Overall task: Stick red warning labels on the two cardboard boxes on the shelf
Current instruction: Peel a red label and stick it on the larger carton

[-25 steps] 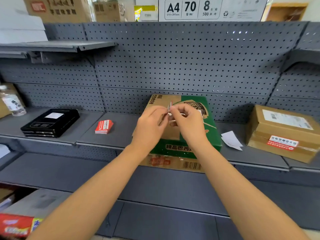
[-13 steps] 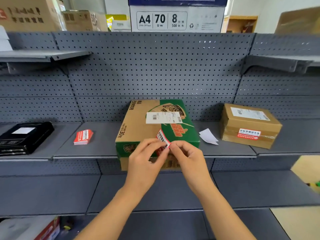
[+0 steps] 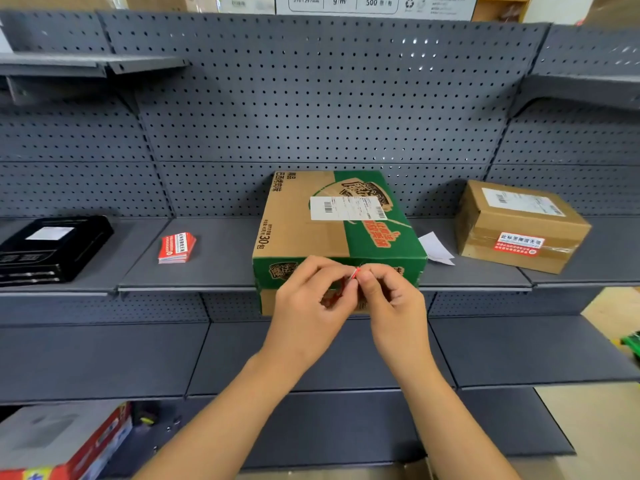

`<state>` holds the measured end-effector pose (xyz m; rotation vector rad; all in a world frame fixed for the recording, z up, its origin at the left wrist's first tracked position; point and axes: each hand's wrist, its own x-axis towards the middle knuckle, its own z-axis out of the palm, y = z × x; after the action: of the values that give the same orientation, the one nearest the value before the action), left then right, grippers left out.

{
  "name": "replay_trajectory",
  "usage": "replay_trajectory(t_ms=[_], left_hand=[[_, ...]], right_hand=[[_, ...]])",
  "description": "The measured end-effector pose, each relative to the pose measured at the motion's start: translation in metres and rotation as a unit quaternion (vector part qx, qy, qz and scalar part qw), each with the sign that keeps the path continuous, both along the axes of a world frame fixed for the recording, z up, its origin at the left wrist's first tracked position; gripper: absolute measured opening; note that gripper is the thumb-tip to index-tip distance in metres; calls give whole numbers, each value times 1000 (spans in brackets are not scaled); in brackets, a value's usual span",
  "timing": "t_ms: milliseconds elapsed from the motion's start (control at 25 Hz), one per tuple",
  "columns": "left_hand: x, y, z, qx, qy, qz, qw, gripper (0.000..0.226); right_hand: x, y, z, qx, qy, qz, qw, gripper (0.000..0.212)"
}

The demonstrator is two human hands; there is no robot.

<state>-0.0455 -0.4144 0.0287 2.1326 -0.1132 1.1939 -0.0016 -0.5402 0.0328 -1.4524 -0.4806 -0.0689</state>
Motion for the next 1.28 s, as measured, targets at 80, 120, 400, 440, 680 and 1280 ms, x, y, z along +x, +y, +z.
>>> replay_trajectory(t_ms=[80,120,400,440,680,1280], left_hand=[[-1,2,-1,-18,1,-8,1000,12],[-1,3,-1,-30,7,-16,999,12],[1,8,6,-141,97,-96,981,11],[2,8,6,-143,98,-99,980,12],[6,5,3,-100,52,-47,992,13],[11,-2,2,-42,17,-40,998,10]], right_hand=[[-4,3,1,-6,-25,-16,1000,24],[-5,5,1,-9,-37,-25,999,25],[1,7,0,-27,-80,-65,994,28],[1,7,-1,-27,-82,-67,994,29],[0,6,-1,-21,-44,-51,997,23],[7,2,1,-19,-47,-61,997,11]])
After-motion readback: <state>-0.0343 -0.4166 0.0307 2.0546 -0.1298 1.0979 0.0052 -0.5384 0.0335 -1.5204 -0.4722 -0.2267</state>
